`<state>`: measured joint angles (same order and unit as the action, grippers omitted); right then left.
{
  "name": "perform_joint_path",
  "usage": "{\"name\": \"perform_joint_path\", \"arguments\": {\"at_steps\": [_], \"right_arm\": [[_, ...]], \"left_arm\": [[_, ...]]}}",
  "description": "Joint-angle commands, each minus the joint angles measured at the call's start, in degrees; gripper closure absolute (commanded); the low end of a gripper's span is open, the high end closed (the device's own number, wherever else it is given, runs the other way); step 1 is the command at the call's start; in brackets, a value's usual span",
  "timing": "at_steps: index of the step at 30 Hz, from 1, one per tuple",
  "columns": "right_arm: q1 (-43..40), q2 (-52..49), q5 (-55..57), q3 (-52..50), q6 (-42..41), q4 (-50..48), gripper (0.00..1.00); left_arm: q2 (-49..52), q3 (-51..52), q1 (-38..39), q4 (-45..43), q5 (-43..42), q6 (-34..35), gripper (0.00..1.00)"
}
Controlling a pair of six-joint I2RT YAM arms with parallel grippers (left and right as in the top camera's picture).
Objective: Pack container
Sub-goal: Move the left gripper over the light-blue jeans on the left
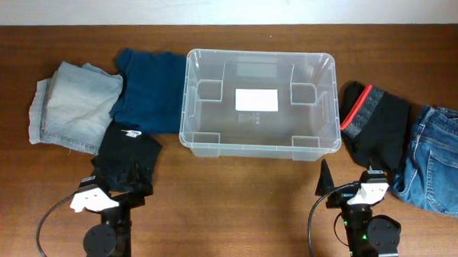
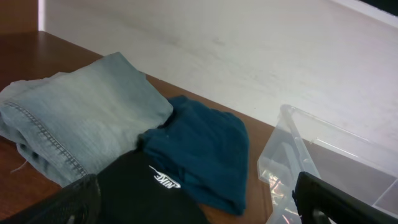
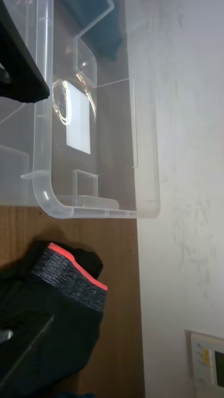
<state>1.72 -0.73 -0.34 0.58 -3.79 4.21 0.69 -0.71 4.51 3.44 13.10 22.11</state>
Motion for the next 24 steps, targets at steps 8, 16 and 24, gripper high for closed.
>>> {"name": "perform_joint_path", "arguments": {"at_steps": [8, 16, 24], "right_arm": [[0.2, 0.4, -0.5, -0.3, 0.4, 0.3, 0.02], [0.2, 0.4, -0.5, -0.3, 0.4, 0.3, 0.02], [0.2, 0.4, -0.5, -0.3, 0.4, 0.3, 0.01]], "left_arm": [[-0.2, -6.6, -0.3, -4.0, -4.7, -1.5, 0.01], [9.5, -26.8, -0.3, 11.6, -2.4, -3.4, 0.00], [35.6, -57.3, -0.3, 29.0, -3.1, -16.8, 0.01]]}}
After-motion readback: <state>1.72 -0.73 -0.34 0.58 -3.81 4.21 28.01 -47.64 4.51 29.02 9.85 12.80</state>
